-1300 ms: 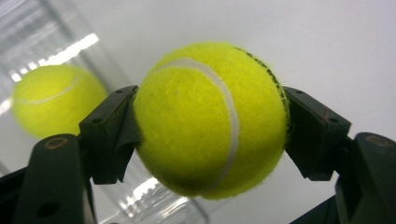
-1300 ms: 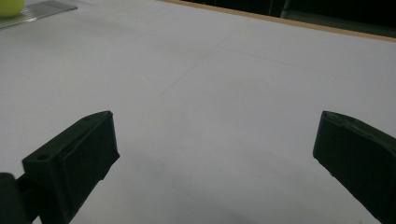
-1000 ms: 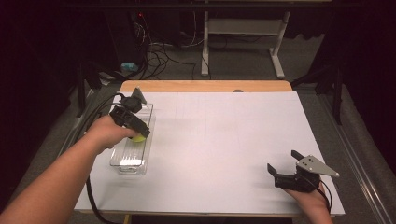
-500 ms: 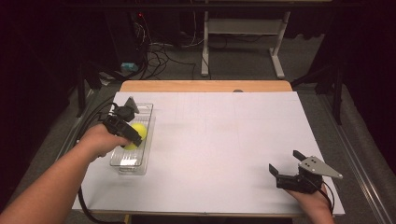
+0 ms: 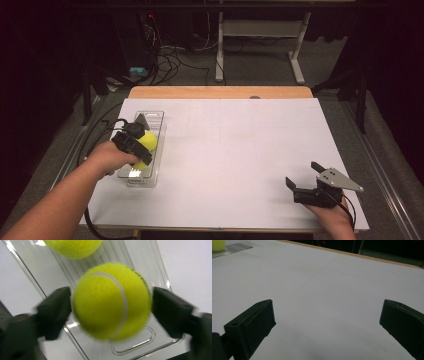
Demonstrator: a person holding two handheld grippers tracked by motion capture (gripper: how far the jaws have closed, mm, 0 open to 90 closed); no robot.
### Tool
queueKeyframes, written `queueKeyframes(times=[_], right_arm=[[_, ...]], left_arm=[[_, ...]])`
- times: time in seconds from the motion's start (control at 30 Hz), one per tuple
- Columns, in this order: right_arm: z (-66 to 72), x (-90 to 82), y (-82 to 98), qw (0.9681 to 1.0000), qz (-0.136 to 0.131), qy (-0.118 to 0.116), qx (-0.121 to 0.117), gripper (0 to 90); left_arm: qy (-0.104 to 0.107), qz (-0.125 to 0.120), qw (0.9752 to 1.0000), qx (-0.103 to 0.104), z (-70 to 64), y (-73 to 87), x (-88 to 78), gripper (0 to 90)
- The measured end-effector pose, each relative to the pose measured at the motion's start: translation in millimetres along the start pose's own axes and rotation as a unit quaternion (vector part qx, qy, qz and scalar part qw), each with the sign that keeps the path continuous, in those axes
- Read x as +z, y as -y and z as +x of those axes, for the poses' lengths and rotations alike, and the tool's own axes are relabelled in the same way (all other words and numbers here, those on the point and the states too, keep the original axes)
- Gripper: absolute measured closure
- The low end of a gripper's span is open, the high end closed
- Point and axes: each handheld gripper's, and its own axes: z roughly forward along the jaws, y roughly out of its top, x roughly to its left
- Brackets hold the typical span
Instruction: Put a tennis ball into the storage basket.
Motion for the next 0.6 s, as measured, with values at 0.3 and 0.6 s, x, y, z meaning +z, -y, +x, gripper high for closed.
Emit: queueKeyframes(times=[0.3,0.6], right_arm=[[0.2,-0.4,-0.5,1.0000,-0.001,-0.001,-0.002,0.0],[0.8,0.0,-0.5,1.0000,-0.001,-0.003,-0.002,0.0]], left_arm=[[0.014,-0.046,0.9987,0.018,-18.0,-4.0,-22.4,0.8],[0.031,-0.051,0.9957,0.071,-66.3,-21.5,-8.6,0.5]])
